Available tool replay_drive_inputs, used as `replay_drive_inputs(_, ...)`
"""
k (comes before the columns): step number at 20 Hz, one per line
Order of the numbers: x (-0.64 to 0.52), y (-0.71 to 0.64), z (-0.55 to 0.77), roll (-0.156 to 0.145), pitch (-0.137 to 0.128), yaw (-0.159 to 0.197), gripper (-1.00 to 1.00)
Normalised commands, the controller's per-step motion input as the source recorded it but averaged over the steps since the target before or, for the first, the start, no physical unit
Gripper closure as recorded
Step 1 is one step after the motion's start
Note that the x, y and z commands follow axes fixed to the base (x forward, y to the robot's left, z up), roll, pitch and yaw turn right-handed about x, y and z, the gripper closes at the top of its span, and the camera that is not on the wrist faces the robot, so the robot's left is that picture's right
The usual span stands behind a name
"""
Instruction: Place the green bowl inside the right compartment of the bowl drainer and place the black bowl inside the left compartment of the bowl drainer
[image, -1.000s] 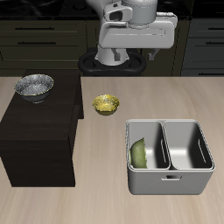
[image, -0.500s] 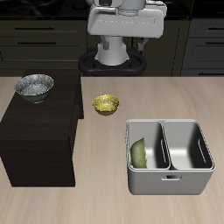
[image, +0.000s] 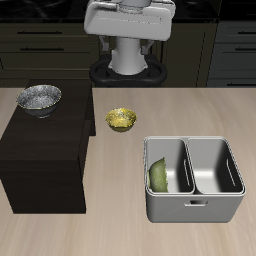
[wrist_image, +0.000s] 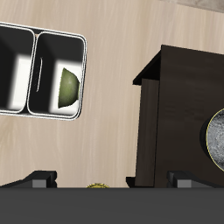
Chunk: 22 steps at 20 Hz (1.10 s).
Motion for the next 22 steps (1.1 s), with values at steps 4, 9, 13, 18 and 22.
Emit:
replay_drive_inputs(4, -0.01, -0.38, 0.03, -0.028, -0.025, 0.048, -1.0)
replay_drive_inputs(9, -0.04, -0.34, 0.01, 0.007, 0.015, 0.001, -1.0)
replay_drive_inputs(13, 0.01, -0.32, -0.03, 0.026, 0.008, 0.01, -1.0)
replay_drive_inputs(18, 0.03, -0.25, -0.01, 0.025, -0.006, 0.002, -1.0)
replay_drive_inputs(22, 0.02, -0.33, 0.13, 0.019, -0.014, -0.033, -1.0)
